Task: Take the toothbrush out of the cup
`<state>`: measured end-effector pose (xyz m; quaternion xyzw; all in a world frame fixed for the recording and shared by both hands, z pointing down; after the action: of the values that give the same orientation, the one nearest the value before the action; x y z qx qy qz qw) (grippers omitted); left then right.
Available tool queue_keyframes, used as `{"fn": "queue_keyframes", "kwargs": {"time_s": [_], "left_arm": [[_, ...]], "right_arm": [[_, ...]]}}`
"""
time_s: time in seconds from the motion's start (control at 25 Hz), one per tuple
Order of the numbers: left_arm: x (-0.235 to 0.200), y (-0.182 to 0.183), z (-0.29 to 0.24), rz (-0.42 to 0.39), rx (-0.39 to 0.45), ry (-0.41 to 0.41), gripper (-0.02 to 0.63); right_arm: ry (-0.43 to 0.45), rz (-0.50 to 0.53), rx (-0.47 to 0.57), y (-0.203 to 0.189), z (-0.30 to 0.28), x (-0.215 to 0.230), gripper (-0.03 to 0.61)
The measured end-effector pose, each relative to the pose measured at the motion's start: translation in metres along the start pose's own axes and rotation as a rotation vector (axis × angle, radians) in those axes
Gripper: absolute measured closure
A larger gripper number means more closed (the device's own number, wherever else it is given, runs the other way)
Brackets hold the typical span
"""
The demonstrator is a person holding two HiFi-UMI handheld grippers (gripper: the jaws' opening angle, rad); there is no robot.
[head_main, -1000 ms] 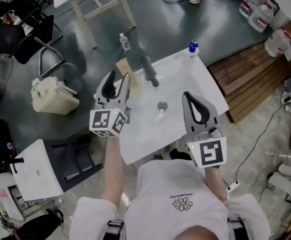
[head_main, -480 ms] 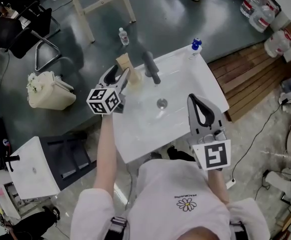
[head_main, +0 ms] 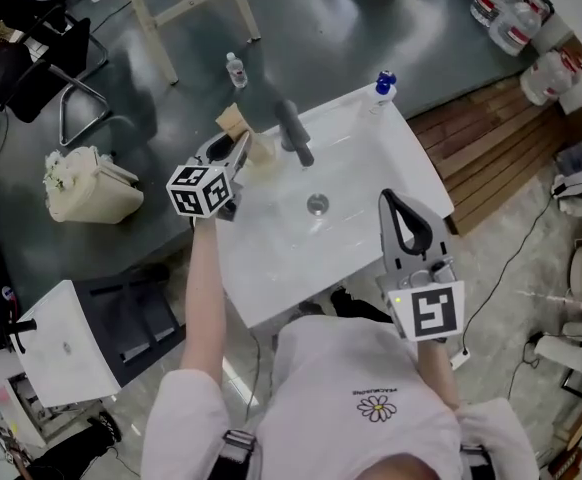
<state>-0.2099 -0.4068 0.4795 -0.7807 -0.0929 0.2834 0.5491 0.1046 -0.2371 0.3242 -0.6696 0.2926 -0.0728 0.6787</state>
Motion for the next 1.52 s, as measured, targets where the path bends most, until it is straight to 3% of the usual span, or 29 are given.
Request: {"fn": "queue_keyframes", "kwargs": {"time_s": [0.44,0.64,0.8,1.08,1.28,1.52], "left_arm": [[0.013,0.014,0.012,-0.033,0.020,-0.009,0.551],[0.027,0.036,0.031,-0.008,0.109,-0.029,0.557],[0.048,0.067,0.050,-0.053,0.181,-0.019,0.561],[0.120,0.119,0.097,-0.182,0.345,0.145,0.566],[0.189,0.115,0.132,-0.282,0.473,0.310,0.567],[0.230,0.084,0.145,-0.279,0.456,0.318,0.568]], "right_arm": [[0.010,-0.012,0.012,0.001,0.005,-0.005,0.566],[0.027,-0.010,0.044,0.005,0.005,-0.006,0.566],[0.039,-0.009,0.081,0.011,0.002,-0.005,0.566],[0.032,-0.001,0.146,0.023,-0.001,0.003,0.566],[0.018,-0.006,0.177,0.025,0.000,0.012,0.566],[0.008,0.004,0.165,0.020,0.008,0.018,0.566]]}}
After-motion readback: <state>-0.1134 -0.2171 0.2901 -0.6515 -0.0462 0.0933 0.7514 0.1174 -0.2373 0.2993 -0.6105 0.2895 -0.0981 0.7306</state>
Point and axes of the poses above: the fingertips, and each gripper's own axes: z backward along the fingers, x to its right, y out of its top, the point moved 9 cm from there along z, backward along the fingers, and after that the axes turned 6 degrees about z, right-handed, at the moved point
